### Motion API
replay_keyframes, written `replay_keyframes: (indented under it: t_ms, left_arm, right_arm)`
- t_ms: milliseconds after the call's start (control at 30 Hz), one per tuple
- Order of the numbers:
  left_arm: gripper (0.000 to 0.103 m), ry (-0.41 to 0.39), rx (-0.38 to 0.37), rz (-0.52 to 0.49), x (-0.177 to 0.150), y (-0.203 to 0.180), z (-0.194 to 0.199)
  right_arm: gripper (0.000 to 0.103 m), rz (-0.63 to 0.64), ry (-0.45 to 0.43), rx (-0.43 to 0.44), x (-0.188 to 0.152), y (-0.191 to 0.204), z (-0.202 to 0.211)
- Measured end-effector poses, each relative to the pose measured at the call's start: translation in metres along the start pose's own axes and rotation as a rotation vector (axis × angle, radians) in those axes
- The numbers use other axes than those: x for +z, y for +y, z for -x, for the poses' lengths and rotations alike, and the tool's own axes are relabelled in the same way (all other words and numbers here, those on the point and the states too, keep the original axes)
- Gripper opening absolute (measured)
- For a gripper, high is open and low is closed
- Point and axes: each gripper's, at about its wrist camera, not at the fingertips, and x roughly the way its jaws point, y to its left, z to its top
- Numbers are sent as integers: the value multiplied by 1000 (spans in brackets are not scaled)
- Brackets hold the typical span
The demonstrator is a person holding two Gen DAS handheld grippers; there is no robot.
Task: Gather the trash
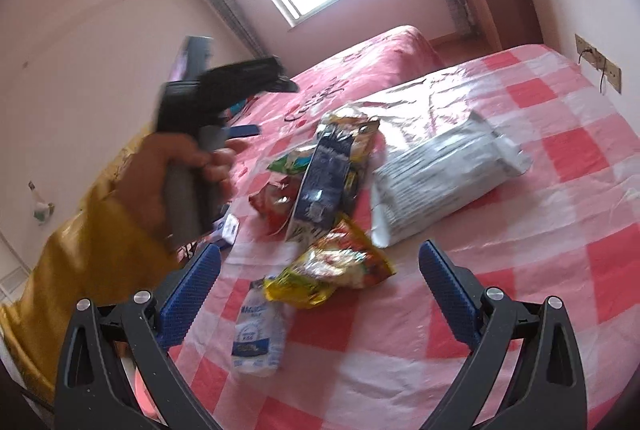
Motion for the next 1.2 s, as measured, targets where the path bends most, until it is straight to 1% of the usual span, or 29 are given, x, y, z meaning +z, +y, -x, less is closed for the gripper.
replay_keyframes:
  t_ms: [67, 167, 200, 267, 300, 333, 367, 400, 467, 500, 567, 633, 700, 833, 900, 1033, 1133, 1200]
  left_arm:
    - [78, 52, -7, 23, 8, -3, -26]
    - [71, 107, 11, 37, 12, -3, -57]
    - [67, 117, 12, 38, 13, -2, -62]
    - [63, 143, 19, 37, 13, -2, -75]
    - [57, 156, 11, 34, 12, -2, -80]
    - [53, 164, 4, 33, 11, -2, -83]
    - [52, 166, -14, 30, 9, -3, -85]
    - [51, 163, -18, 22, 8, -4, -84]
    - [48, 156, -12, -22, 4, -9, -82]
    - [43, 160, -14, -35, 3, -11, -82]
    - [40, 179, -26, -73, -6, -17, -78]
    - [40, 188, -25, -126, -17, -24, -70]
    - [40, 197, -32, -151, -25, -29, -64]
    - [39, 224, -74, -221, -55, -43, -45]
    - [39, 237, -93, -238, -68, -48, -37]
    - [39, 266, -147, -261, -105, -57, -11]
    - [39, 271, -176, -254, -125, -58, 5]
    - [39, 263, -190, -258, -134, -57, 16]
  right_arm:
    - [98, 1, -9, -2, 3, -4, 2]
    - [98, -8, -15, -4, 5, -8, 3]
    - [98, -13, -14, -4, 5, -11, 3]
    - [98, -23, -11, -7, 6, -14, 4]
    - [98, -30, -8, -8, 5, -17, 4]
    - [98, -37, -6, -10, 5, -19, 3]
    - [98, -41, -6, -12, 6, -22, 4]
    - [98, -44, -7, -14, 6, -23, 5]
    - [98, -52, -7, -19, 7, -25, 5]
    - [98, -55, -7, -21, 7, -27, 5]
    - [98, -59, -10, -28, 8, -29, 6]
    - [98, -66, -16, -39, 8, -32, 7]
    - [98, -79, -18, -44, 9, -35, 8]
    - [98, -117, -21, -53, 10, -45, 10]
    - [98, -136, -29, -74, 10, -51, 13]
    - [98, -168, -29, -116, 10, -62, 15]
    - [98, -204, -17, -117, 8, -71, 15]
    - [98, -205, -12, -117, 7, -73, 15]
